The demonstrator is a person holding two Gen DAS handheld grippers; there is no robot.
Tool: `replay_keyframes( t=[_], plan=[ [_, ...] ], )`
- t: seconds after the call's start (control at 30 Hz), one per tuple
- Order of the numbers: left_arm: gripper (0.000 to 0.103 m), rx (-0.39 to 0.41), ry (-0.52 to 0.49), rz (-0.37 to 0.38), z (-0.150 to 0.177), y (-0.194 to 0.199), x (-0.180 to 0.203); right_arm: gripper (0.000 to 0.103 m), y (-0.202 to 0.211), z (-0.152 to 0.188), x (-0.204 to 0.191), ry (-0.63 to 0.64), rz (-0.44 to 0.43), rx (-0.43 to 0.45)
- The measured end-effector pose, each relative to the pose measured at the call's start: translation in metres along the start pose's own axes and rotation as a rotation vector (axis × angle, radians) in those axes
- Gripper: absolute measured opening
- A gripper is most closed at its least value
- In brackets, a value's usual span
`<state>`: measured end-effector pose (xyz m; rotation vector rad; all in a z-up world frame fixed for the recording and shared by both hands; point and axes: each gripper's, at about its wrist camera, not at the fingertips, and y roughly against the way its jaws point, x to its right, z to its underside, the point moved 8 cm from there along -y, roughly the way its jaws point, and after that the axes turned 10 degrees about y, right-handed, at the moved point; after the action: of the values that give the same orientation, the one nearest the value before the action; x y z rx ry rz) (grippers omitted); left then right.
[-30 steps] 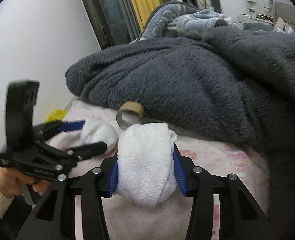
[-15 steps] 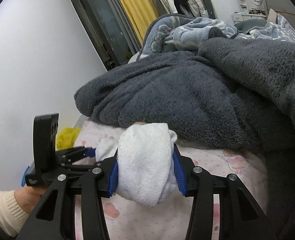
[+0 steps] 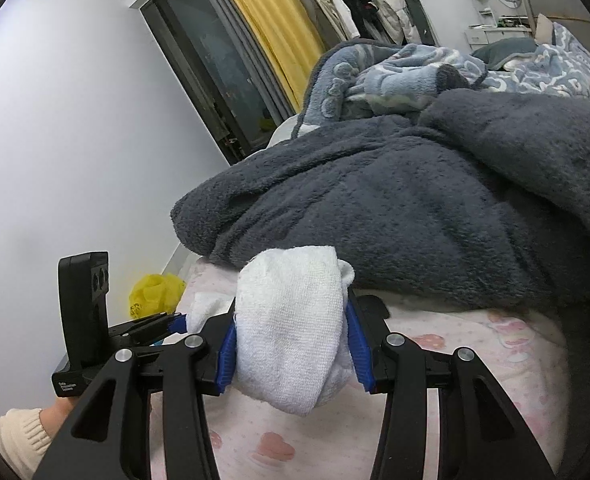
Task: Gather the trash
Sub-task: 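Carry the white sock with the left gripper over the bin while the right carries its sock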
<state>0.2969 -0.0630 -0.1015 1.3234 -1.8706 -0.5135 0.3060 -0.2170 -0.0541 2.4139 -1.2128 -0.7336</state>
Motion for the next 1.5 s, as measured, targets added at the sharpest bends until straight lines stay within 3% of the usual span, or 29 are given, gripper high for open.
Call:
replay_keyframes(
  t=[0.57,1.13,1.5],
  plan=[
    [0.058,0.05,0.012,-0.089,0.0,0.046,-0.05,0.047,-0.033,-0.003,-0.06,0.058,-0.02,-0.016],
    [0.058,0.067,0.092,-0.198,0.013,0.09,-0.136,0.047,-0.079,-0.005,-0.145,0.15,-0.059,-0.035],
    [0.058,0.006,0.159,-0.255,0.029,0.098,-0.197,0.047,-0.116,-0.003,-0.193,0.189,-0.103,-0.066]
  ],
)
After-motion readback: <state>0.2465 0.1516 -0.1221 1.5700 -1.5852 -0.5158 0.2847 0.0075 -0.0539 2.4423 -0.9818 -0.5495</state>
